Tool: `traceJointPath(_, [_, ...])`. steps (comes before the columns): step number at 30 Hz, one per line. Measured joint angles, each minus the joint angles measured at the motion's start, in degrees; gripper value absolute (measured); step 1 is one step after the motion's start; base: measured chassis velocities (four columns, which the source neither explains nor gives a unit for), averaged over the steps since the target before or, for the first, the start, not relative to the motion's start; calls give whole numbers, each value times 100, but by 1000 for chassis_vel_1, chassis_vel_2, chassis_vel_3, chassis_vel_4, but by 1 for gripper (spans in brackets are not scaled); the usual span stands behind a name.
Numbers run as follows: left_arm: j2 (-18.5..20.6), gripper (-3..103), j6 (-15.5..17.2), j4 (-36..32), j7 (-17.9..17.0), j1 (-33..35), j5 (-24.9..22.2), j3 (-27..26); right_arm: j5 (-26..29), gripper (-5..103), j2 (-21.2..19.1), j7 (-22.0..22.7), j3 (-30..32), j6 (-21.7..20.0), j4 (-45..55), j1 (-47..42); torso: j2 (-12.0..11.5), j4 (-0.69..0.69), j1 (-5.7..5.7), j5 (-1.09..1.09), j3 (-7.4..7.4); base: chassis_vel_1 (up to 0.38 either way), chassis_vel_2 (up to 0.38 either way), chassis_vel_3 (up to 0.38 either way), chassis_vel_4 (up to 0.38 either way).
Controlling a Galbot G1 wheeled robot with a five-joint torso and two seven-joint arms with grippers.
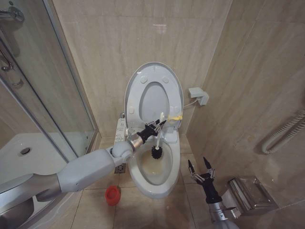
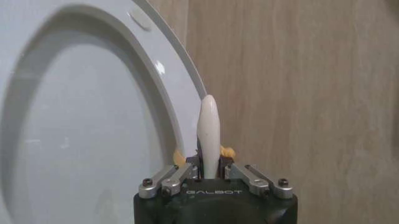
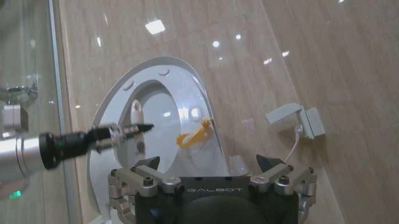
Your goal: Open the toilet lid, clean the toilet bowl with a toilet brush, close the toilet lid, and flush.
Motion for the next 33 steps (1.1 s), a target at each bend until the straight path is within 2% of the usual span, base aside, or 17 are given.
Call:
traceJointPath(4, [-397,19,-332,686,339,130,168,180,-18,100,186,-4,54,0,271,-158,0,-1,0,0,0,0,0,0,0])
traceJointPath(5, [-397,19,-332,686,339,130,168,180,-18,100,186,-4,54,0,271,-158,0,-1,0,0,0,0,0,0,0])
traceJointPath(7, [-650,19,-516,1223,605,182,312,190,-32,100,252,-5,55,-3,324,-176,0,-2,0,0,0,0,0,0,0])
traceJointPath(9, [-735,19,-564,1417,708,211,373,190,-48,100,275,-5,41,-8,323,-159,0,-2,0,1,0,0,0,0,0])
traceJointPath(11, [-874,19,-678,1827,941,295,510,165,-77,100,293,-4,-16,-19,270,-89,0,2,0,1,1,0,0,0,0])
traceJointPath(12, [-874,19,-678,1827,941,295,510,165,-77,100,293,-4,-16,-19,270,-89,0,2,0,1,1,0,0,0,0])
traceJointPath(14, [-1080,19,-860,2275,1198,344,746,83,-107,100,296,-5,-30,-22,206,-47,0,2,0,1,0,0,0,0,0])
traceJointPath(19, [-1351,19,-1003,2897,1304,528,1054,21,-116,100,312,-12,-31,-18,186,-42,0,0,0,1,0,0,0,0,0])
traceJointPath(26, [-1565,19,-1040,3228,1257,773,1079,-15,-119,100,322,-28,-33,-19,269,-71,0,2,0,1,0,0,0,0,0])
traceJointPath(33, [-1805,19,-1106,3331,1250,676,1050,-177,-120,100,318,-34,-32,-20,333,-104,0,0,0,1,0,0,0,0,0])
